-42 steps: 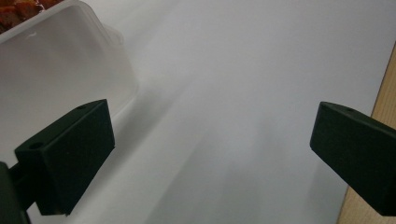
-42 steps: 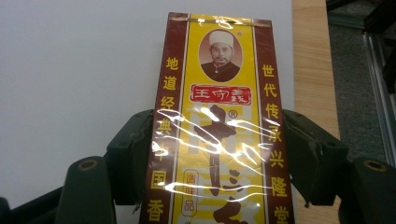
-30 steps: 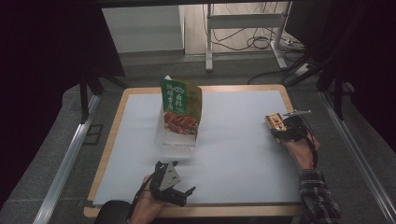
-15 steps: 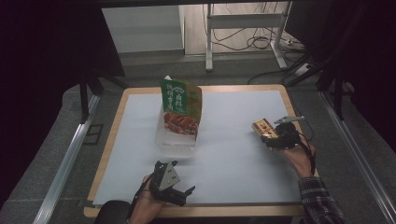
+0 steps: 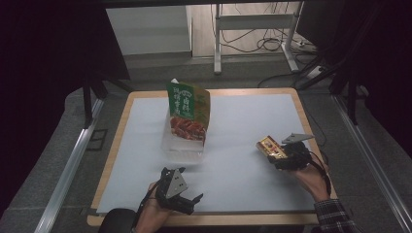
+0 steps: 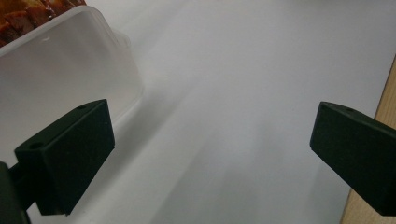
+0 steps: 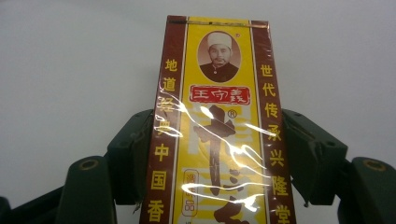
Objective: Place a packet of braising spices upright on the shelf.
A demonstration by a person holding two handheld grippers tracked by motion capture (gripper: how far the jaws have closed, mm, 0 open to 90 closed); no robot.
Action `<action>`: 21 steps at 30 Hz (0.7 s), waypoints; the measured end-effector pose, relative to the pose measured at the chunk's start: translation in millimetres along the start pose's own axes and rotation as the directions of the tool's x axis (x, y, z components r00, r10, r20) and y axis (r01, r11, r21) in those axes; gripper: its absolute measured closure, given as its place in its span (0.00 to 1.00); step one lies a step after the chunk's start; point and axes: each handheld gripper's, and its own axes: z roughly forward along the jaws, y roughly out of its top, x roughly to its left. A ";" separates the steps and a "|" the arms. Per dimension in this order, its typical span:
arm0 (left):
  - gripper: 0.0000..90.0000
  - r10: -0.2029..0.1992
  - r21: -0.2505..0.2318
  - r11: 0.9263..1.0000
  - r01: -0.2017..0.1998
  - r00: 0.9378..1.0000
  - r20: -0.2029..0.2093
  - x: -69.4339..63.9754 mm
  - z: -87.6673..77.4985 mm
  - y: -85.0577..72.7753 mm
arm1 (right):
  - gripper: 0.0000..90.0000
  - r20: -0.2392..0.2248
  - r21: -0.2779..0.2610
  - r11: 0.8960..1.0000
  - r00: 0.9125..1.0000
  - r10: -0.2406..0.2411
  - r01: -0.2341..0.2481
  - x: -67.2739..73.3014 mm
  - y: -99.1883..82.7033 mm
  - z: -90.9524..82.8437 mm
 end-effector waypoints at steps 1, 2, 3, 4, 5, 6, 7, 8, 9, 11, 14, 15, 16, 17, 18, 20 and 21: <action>0.00 0.007 0.006 1.000 -0.007 1.000 0.000 0.3 -0.1 0.1 | 0.35 -0.007 0.016 1.000 1.000 -0.006 0.006 1.8 -4.9 -0.3; 0.00 0.007 0.006 1.000 -0.007 1.000 0.000 0.3 -0.1 0.1 | 0.35 -0.007 0.025 1.000 1.000 -0.010 0.010 2.0 -7.3 0.1; 0.00 0.007 0.007 1.000 -0.007 1.000 0.000 0.2 -0.1 0.1 | 0.35 -0.007 0.035 0.999 1.000 -0.010 0.010 1.7 -9.5 0.7; 0.00 0.007 0.007 1.000 -0.007 1.000 0.000 0.2 0.0 0.1 | 0.34 -0.008 0.040 0.999 1.000 -0.006 0.006 0.9 -11.5 1.5; 0.00 0.008 0.008 1.000 -0.008 1.000 -0.001 0.1 0.1 0.1 | 0.34 -0.013 0.047 0.999 1.000 -0.003 0.003 -0.3 -12.8 2.1; 0.00 0.010 0.009 1.000 -0.010 1.000 -0.003 0.0 0.0 0.2 | 0.34 -0.025 0.062 0.998 1.000 0.006 -0.005 -2.0 -14.7 3.4; 0.00 0.010 0.009 1.000 -0.010 1.000 -0.003 0.0 0.0 0.2 | 0.34 -0.025 0.062 0.998 1.000 0.006 -0.005 -2.0 -14.7 3.4; 0.00 0.010 0.008 1.000 -0.010 1.000 -0.003 0.0 0.1 0.2 | 0.32 -0.024 0.068 0.998 1.000 0.012 -0.010 -4.0 -17.5 4.4; 0.00 0.010 0.008 1.000 -0.010 1.000 -0.003 0.0 0.1 0.2 | 0.30 -0.030 0.068 0.998 0.999 0.018 -0.016 -4.6 -17.8 4.0; 0.00 0.011 0.010 1.000 -0.011 1.000 -0.004 0.1 0.3 0.1 | 0.27 -0.029 0.050 0.999 0.999 0.023 -0.021 -6.3 -17.1 0.4; 0.00 0.012 0.009 1.000 -0.012 1.000 -0.005 0.0 0.4 0.2 | 0.24 -0.034 0.063 0.998 0.999 0.026 -0.024 -7.0 -15.0 -1.9; 0.00 0.012 0.011 1.000 -0.012 1.000 -0.006 -0.1 0.4 0.2 | 0.24 -0.034 0.074 0.997 0.999 0.024 -0.022 -6.6 -14.3 -1.5; 0.00 0.012 0.011 1.000 -0.012 1.000 -0.006 -0.1 0.5 0.2 | 0.23 -0.034 0.089 0.996 0.999 0.021 -0.018 -6.4 -13.2 -0.8; 0.00 0.012 0.009 1.000 -0.012 1.000 -0.006 -0.3 0.8 0.1 | 0.23 -0.034 0.102 0.995 0.999 0.019 -0.015 -6.1 -11.6 0.0; 0.00 0.012 0.009 1.000 -0.012 1.000 -0.006 -0.3 0.8 0.1 | 0.23 -0.036 0.109 0.994 0.999 0.013 -0.009 -6.1 -10.0 0.6; 0.00 0.011 0.007 1.000 -0.011 1.000 -0.007 -0.8 1.4 0.1 | 0.22 -0.040 0.116 0.993 0.999 0.012 -0.008 -6.4 -8.1 0.9; 0.00 0.011 0.008 1.000 -0.011 1.000 -0.004 -1.1 1.6 0.2 | 0.23 -0.048 0.119 0.993 0.999 0.019 -0.013 -8.3 -3.8 0.8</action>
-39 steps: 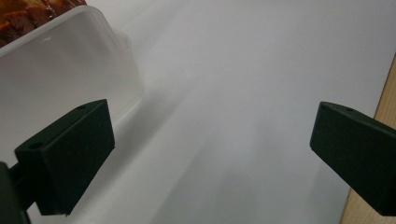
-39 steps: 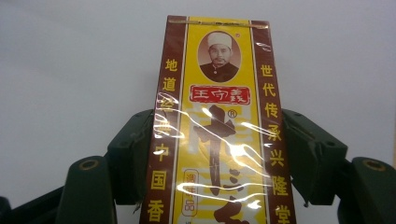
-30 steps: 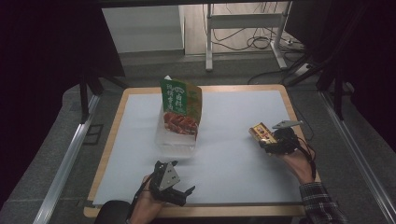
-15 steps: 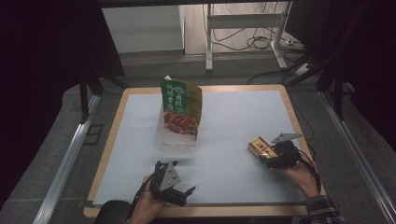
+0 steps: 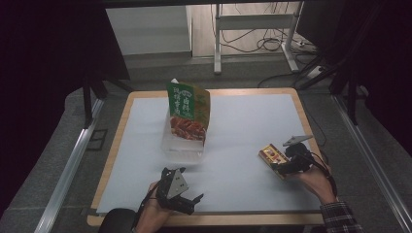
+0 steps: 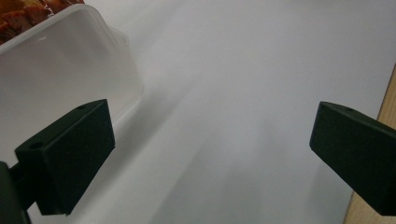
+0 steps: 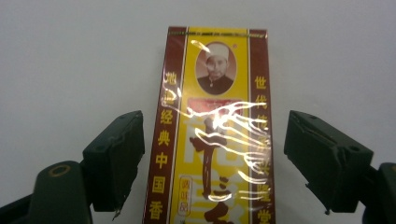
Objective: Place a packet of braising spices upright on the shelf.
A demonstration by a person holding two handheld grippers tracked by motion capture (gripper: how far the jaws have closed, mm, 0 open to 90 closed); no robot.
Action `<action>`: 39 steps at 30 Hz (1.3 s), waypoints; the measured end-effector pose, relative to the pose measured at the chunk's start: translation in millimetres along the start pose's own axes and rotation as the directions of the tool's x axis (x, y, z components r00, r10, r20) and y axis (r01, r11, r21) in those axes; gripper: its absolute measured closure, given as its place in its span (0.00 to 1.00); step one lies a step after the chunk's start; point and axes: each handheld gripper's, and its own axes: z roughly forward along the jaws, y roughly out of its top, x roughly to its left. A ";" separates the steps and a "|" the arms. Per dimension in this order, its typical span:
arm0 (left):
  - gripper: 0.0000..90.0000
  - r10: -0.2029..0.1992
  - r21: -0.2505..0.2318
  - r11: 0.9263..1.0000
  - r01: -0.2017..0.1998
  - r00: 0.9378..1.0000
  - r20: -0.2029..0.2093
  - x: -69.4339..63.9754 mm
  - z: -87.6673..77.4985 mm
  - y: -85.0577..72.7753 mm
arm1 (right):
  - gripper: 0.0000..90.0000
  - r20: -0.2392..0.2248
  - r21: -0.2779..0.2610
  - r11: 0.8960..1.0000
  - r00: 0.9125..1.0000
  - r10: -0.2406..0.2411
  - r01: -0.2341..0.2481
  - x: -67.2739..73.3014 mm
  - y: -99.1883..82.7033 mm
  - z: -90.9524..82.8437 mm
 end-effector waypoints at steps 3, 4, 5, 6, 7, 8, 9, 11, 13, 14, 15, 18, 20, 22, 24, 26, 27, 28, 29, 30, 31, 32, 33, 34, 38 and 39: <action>0.00 0.001 0.002 1.000 -0.001 1.000 -0.001 -0.1 0.4 0.0 | 0.23 0.000 0.044 0.999 1.000 -0.006 0.006 -1.8 6.4 0.3; 0.00 0.003 0.002 1.000 -0.003 1.000 -0.001 0.1 0.5 0.0 | 0.23 0.001 0.064 0.998 1.000 -0.013 0.012 -1.9 8.5 1.0; 0.00 0.003 0.002 1.000 -0.003 1.000 -0.001 0.1 0.5 0.0 | 0.23 0.001 0.064 0.998 1.000 -0.013 0.012 -1.9 8.5 1.0; 0.00 0.003 0.003 1.000 -0.003 1.000 -0.002 0.1 0.5 0.0 | 0.23 0.005 0.093 0.996 1.000 -0.017 0.016 -1.8 13.2 2.1; 0.00 0.003 0.003 1.000 -0.003 1.000 -0.002 0.1 0.5 0.0 | 0.23 0.004 0.104 0.994 1.000 -0.019 0.018 -1.6 15.9 2.6; 0.00 0.003 0.003 1.000 -0.003 1.000 -0.002 0.0 0.5 0.0 | 0.23 0.004 0.104 0.994 1.000 -0.019 0.018 -1.6 15.9 2.6; 0.00 0.004 0.004 1.000 -0.004 1.000 -0.002 0.0 0.7 0.0 | 0.24 -0.001 0.125 0.992 1.000 -0.023 0.023 -1.3 21.5 4.2; 0.00 0.004 0.004 1.000 -0.004 1.000 -0.003 -0.1 0.7 0.0 | 0.24 -0.005 0.136 0.990 1.000 -0.027 0.027 -1.6 24.2 5.2; 0.00 0.002 0.003 1.000 -0.002 1.000 -0.003 0.3 0.3 0.0 | 0.24 -0.016 0.160 0.987 1.000 -0.016 0.018 -4.7 30.9 8.5; 0.00 0.003 0.003 1.000 -0.003 1.000 -0.002 0.4 0.3 0.0 | 0.24 -0.021 0.171 0.985 1.000 -0.018 0.022 -5.4 32.7 9.7; 0.00 0.003 0.004 1.000 -0.003 1.000 -0.003 0.4 0.4 -0.1 | 0.25 -0.022 0.180 0.983 1.000 -0.021 0.025 -5.4 34.6 10.9; 0.00 0.003 0.004 1.000 -0.003 1.000 -0.002 0.3 0.5 0.0 | 0.25 -0.016 0.201 0.979 0.999 -0.029 0.031 -4.3 38.8 13.3; 0.00 0.005 0.004 1.000 -0.005 1.000 -0.002 -0.2 0.6 0.1 | 0.25 -0.010 0.222 0.975 0.999 -0.031 0.033 -3.2 43.1 16.1; 0.00 0.006 0.004 1.000 -0.006 1.000 -0.001 -0.4 0.7 0.1 | 0.25 -0.005 0.249 0.968 0.999 -0.033 0.033 -2.6 47.8 20.0; 0.00 0.007 0.005 1.000 -0.007 1.000 -0.001 -0.5 0.7 0.1 | 0.25 -0.004 0.272 0.962 0.999 -0.032 0.032 -1.9 51.1 23.5; 0.00 0.009 0.005 1.000 -0.009 1.000 0.000 -0.6 0.7 0.2 | 0.25 0.002 0.297 0.954 0.999 -0.040 0.038 -1.2 54.4 27.8; 0.00 0.008 0.005 1.000 -0.008 1.000 0.000 -0.6 0.7 0.2 | 0.25 0.004 0.305 0.951 0.999 -0.042 0.038 -0.7 55.8 30.1; 0.00 0.009 0.005 1.000 -0.009 1.000 0.000 -0.6 0.7 0.2 | 0.26 0.004 0.322 0.946 0.999 -0.041 0.038 -0.7 57.8 35.0; 0.00 0.009 0.006 1.000 -0.009 1.000 -0.001 -0.6 0.7 0.2 | 0.26 0.004 0.322 0.946 0.999 -0.041 0.038 -0.7 57.8 35.0; 0.00 0.010 0.005 1.000 -0.010 1.000 0.000 -0.6 0.6 0.2 | 0.27 0.002 0.339 0.940 0.999 -0.032 0.030 -0.6 59.3 39.2; 0.00 0.008 0.005 1.000 -0.008 1.000 0.000 -0.5 0.7 0.2 | 0.30 0.000 0.343 0.939 1.000 -0.029 0.027 -0.1 59.8 40.9; 0.00 0.008 0.005 1.000 -0.008 1.000 0.000 -0.5 0.7 0.1 | 0.32 -0.005 0.350 0.936 1.000 -0.027 0.027 0.4 60.4 41.8; 0.00 0.008 0.005 1.000 -0.008 1.000 0.000 -0.5 0.7 0.1 | 0.32 -0.005 0.350 0.936 1.000 -0.027 0.027 0.4 60.4 41.8; 0.00 0.009 0.006 1.000 -0.009 1.000 0.000 -0.5 0.7 0.1 | 0.34 0.010 0.359 0.933 1.000 -0.023 0.018 1.9 61.5 42.6; 0.00 0.014 0.007 1.000 -0.014 1.000 0.000 -1.0 0.7 0.3 | 0.35 0.008 0.357 0.934 0.999 -0.032 0.027 3.7 61.8 40.3; 0.00 0.013 0.008 1.000 -0.013 1.000 -0.002 -0.9 0.7 0.4 | 0.35 0.010 0.332 0.943 0.999 -0.037 0.032 4.0 62.2 35.9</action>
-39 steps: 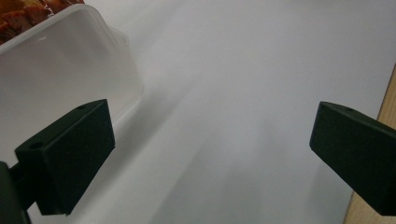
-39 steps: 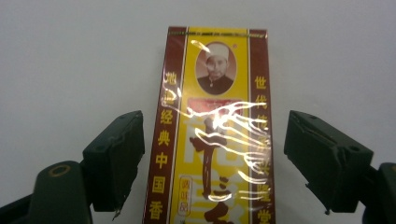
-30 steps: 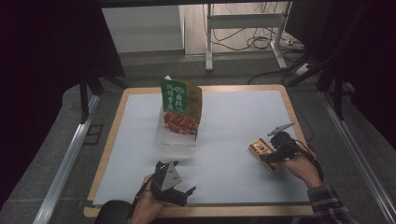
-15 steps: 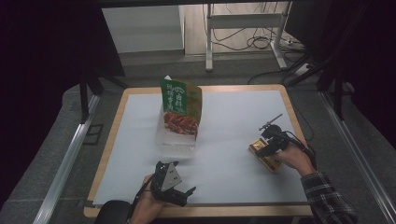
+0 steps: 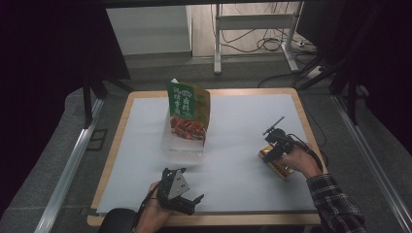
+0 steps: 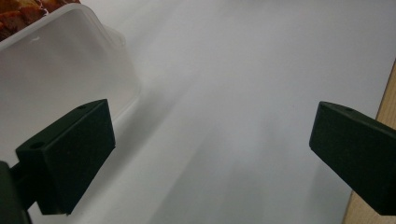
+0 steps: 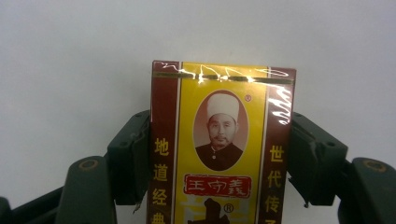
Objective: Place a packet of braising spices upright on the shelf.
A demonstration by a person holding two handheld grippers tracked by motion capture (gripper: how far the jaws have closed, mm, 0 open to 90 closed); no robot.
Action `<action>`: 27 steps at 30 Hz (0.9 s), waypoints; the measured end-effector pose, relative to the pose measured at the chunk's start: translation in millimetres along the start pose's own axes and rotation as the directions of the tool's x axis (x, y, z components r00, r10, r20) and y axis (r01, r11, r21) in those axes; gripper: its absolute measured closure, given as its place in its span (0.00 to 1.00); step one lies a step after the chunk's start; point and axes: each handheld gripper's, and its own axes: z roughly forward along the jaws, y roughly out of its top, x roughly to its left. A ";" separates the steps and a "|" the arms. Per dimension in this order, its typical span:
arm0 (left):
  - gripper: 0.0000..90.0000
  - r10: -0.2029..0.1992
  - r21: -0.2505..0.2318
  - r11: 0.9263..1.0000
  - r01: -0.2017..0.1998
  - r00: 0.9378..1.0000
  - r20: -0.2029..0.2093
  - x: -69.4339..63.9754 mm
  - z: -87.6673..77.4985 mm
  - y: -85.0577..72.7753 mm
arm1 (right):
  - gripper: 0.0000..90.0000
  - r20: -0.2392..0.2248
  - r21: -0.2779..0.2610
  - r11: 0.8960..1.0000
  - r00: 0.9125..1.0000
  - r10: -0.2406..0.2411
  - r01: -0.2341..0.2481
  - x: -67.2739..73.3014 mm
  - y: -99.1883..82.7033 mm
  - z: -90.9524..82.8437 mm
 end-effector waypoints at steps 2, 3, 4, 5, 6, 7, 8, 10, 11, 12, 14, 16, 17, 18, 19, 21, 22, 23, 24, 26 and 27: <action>0.00 -0.001 -0.001 1.000 0.001 1.000 0.000 0.1 0.1 -0.1 | 0.35 -0.008 -0.038 0.999 1.000 0.000 -0.001 -0.6 -1.2 -5.8; 0.00 -0.001 -0.002 1.000 0.001 1.000 -0.001 0.2 0.0 -0.1 | 0.35 -0.008 -0.038 0.999 1.000 0.000 -0.001 -0.6 -1.2 -5.8; 0.00 -0.001 -0.004 1.000 0.001 1.000 -0.002 0.3 -0.3 0.1 | 0.35 -0.014 -0.077 0.997 1.000 0.000 -0.001 -0.2 -2.3 -12.0; 0.00 -0.001 -0.004 1.000 0.001 1.000 -0.002 0.3 -0.3 0.1 | 0.35 -0.014 -0.077 0.997 1.000 0.000 -0.001 -0.2 -2.3 -12.0; 0.00 -0.001 -0.004 1.000 0.001 1.000 -0.003 0.3 -0.4 0.1 | 0.35 -0.021 -0.117 0.993 1.000 -0.007 0.005 0.3 -3.4 -17.3; 0.00 0.000 -0.005 1.000 0.000 1.000 -0.003 0.3 -0.5 0.1 | 0.35 -0.025 -0.139 0.990 1.000 -0.012 0.008 0.6 -4.0 -19.7; 0.00 0.000 -0.005 1.000 0.000 1.000 -0.003 0.3 -0.5 0.1 | 0.35 -0.025 -0.139 0.990 1.000 -0.012 0.008 0.6 -4.0 -19.7; 0.00 0.006 -0.001 1.000 -0.006 1.000 -0.005 0.6 -1.1 0.3 | 0.35 -0.024 -0.202 0.979 1.000 -0.012 0.007 1.7 -6.1 -26.0; 0.00 0.006 -0.002 1.000 -0.006 1.000 -0.007 0.7 -1.3 0.3 | 0.35 -0.024 -0.223 0.975 1.000 -0.007 0.002 2.1 -6.9 -27.9; 0.00 0.006 -0.002 1.000 -0.006 1.000 -0.007 0.7 -1.3 0.3 | 0.35 -0.024 -0.223 0.975 1.000 -0.007 0.002 2.1 -6.9 -27.9; 0.00 0.006 -0.002 1.000 -0.006 1.000 -0.007 0.7 -1.2 0.3 | 0.35 -0.026 -0.260 0.966 1.000 -0.003 -0.004 2.6 -8.6 -31.4; 0.00 -0.001 -0.006 1.000 0.001 1.000 -0.008 0.3 -0.6 0.2 | 0.35 -0.029 -0.293 0.956 1.000 -0.004 -0.004 2.8 -10.4 -34.4; 0.00 -0.001 -0.007 1.000 0.000 1.000 -0.008 0.3 -0.7 0.2 | 0.35 -0.028 -0.310 0.951 1.000 -0.006 -0.003 2.9 -11.4 -35.9; 0.00 0.006 -0.001 1.000 -0.006 1.000 -0.008 0.8 -1.2 0.3 | 0.35 -0.029 -0.329 0.944 1.000 -0.007 -0.002 2.9 -12.4 -37.3; 0.00 0.006 -0.003 1.000 -0.006 1.000 -0.010 0.8 -1.3 0.3 | 0.36 -0.029 -0.366 0.931 1.000 -0.007 -0.004 2.8 -14.1 -40.0; 0.00 0.005 -0.004 1.000 -0.005 1.000 -0.010 0.9 -1.3 0.3 | 0.35 -0.030 -0.381 0.924 1.000 -0.007 -0.005 3.1 -15.0 -41.6; 0.00 0.004 -0.004 1.000 -0.004 1.000 -0.010 1.0 -1.4 0.4 | 0.35 -0.035 -0.397 0.918 0.999 -0.007 -0.008 3.7 -15.7 -42.8; 0.00 0.003 -0.004 1.000 -0.003 1.000 -0.010 1.2 -1.5 0.3 | 0.36 -0.023 -0.428 0.904 1.000 -0.016 0.004 5.0 -16.8 -45.5; 0.00 0.002 -0.005 1.000 -0.002 1.000 -0.010 1.2 -1.5 0.3 | 0.36 -0.023 -0.428 0.904 1.000 -0.016 0.004 5.0 -16.8 -45.5; 0.00 0.000 -0.005 1.000 0.000 1.000 -0.011 1.4 -1.7 0.3 | 0.35 -0.024 -0.457 0.890 0.999 -0.022 0.009 6.9 -17.5 -48.1; 0.00 -0.001 -0.006 1.000 0.001 1.000 -0.012 1.5 -1.7 0.3 | 0.35 -0.023 -0.471 0.882 0.999 -0.023 0.009 8.0 -17.8 -49.4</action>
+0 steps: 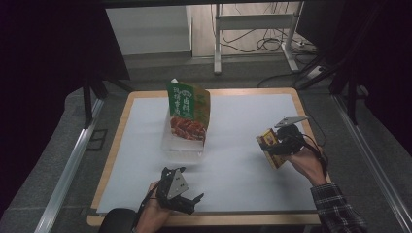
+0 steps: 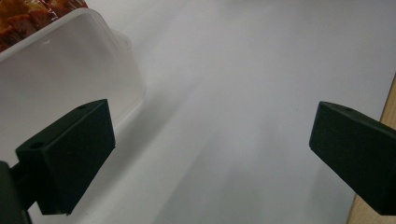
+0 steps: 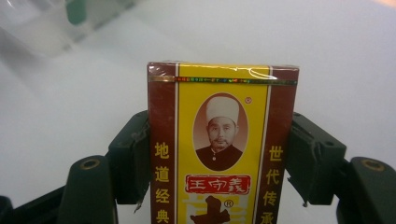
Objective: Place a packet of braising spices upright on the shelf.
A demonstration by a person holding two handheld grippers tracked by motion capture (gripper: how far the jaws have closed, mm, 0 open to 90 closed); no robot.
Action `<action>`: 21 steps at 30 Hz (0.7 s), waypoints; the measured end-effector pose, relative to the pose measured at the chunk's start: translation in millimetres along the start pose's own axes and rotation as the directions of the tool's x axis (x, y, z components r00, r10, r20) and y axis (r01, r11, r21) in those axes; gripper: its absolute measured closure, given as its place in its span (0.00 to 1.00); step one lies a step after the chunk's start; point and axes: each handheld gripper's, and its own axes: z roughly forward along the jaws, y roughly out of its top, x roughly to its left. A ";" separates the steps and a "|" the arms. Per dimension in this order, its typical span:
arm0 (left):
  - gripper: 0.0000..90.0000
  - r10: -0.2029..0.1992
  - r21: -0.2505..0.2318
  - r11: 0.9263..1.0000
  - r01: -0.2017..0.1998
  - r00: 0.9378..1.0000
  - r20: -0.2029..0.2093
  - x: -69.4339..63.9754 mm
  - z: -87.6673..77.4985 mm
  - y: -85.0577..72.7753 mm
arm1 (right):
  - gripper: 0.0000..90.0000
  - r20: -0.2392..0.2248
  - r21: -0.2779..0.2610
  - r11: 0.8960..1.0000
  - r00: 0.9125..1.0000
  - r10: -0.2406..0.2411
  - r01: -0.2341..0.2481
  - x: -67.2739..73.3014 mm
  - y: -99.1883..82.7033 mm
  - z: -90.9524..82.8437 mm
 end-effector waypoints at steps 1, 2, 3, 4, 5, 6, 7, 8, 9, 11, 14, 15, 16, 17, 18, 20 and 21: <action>0.00 -0.008 -0.007 1.000 0.008 1.000 -0.001 -0.4 0.3 0.0 | 0.35 -0.007 -0.030 1.000 1.000 0.003 -0.003 2.5 0.9 -2.0; 0.00 -0.008 -0.007 1.000 0.008 1.000 -0.001 -0.3 0.2 0.0 | 0.35 -0.007 -0.030 1.000 1.000 0.003 -0.003 2.5 0.9 -2.0; 0.00 -0.003 -0.004 1.000 0.003 1.000 -0.002 0.1 -0.2 0.0 | 0.35 -0.008 -0.043 0.999 1.000 0.002 -0.002 3.4 1.2 -2.6; 0.00 -0.004 -0.004 1.000 0.004 1.000 -0.001 0.3 -0.4 0.0 | 0.35 -0.010 -0.057 0.998 1.000 -0.001 0.001 4.5 1.7 -3.3; 0.00 -0.005 -0.005 1.000 0.005 1.000 -0.001 0.4 -0.4 0.0 | 0.35 -0.019 -0.080 0.997 1.000 -0.003 0.002 7.3 3.1 -3.9; 0.00 -0.005 -0.006 1.000 0.005 1.000 -0.001 0.4 -0.4 0.0 | 0.35 -0.019 -0.080 0.997 1.000 -0.003 0.002 7.3 3.1 -3.9; 0.00 -0.006 -0.006 1.000 0.006 1.000 -0.001 0.5 -0.4 0.0 | 0.35 -0.021 -0.095 0.995 1.000 -0.006 0.004 8.9 3.9 -4.1; 0.00 -0.006 -0.005 1.000 0.006 1.000 -0.002 0.6 -0.6 0.0 | 0.35 -0.031 -0.111 0.994 0.999 -0.009 0.005 12.1 5.9 -4.1; 0.00 -0.009 -0.007 1.000 0.009 1.000 -0.001 0.8 -0.6 0.0 | 0.35 -0.031 -0.122 0.993 0.999 -0.014 0.010 13.6 6.8 -4.3; 0.00 -0.011 -0.007 1.000 0.011 1.000 -0.002 1.0 -0.9 -0.1 | 0.35 -0.041 -0.140 0.990 0.999 -0.018 0.012 16.7 8.8 -4.1; 0.00 -0.015 -0.011 1.000 0.015 1.000 0.000 1.5 -1.2 -0.1 | 0.36 -0.048 -0.168 0.986 0.999 -0.025 0.016 21.7 11.8 -3.9; 0.00 -0.015 -0.011 1.000 0.015 1.000 0.000 1.5 -1.2 -0.1 | 0.35 -0.049 -0.174 0.985 0.998 -0.028 0.019 23.2 12.9 -3.7; 0.00 -0.016 -0.012 1.000 0.016 1.000 -0.001 1.6 -1.3 -0.1 | 0.35 -0.049 -0.174 0.985 0.998 -0.028 0.019 23.2 12.9 -3.7; 0.00 -0.016 -0.012 1.000 0.016 1.000 -0.001 1.6 -1.4 -0.1 | 0.36 -0.047 -0.184 0.983 0.998 -0.031 0.021 24.9 13.9 -3.7; 0.00 -0.018 -0.014 1.000 0.018 1.000 -0.002 1.7 -1.5 -0.1 | 0.36 -0.056 -0.199 0.980 0.998 -0.037 0.025 27.8 16.1 -3.5; 0.00 -0.019 -0.014 1.000 0.019 1.000 -0.001 1.8 -1.6 -0.1 | 0.36 -0.062 -0.207 0.978 0.997 -0.040 0.026 30.8 18.4 -2.9; 0.00 -0.019 -0.014 1.000 0.019 1.000 -0.001 1.8 -1.6 -0.1 | 0.35 -0.064 -0.211 0.977 0.997 -0.045 0.031 31.8 19.7 -2.3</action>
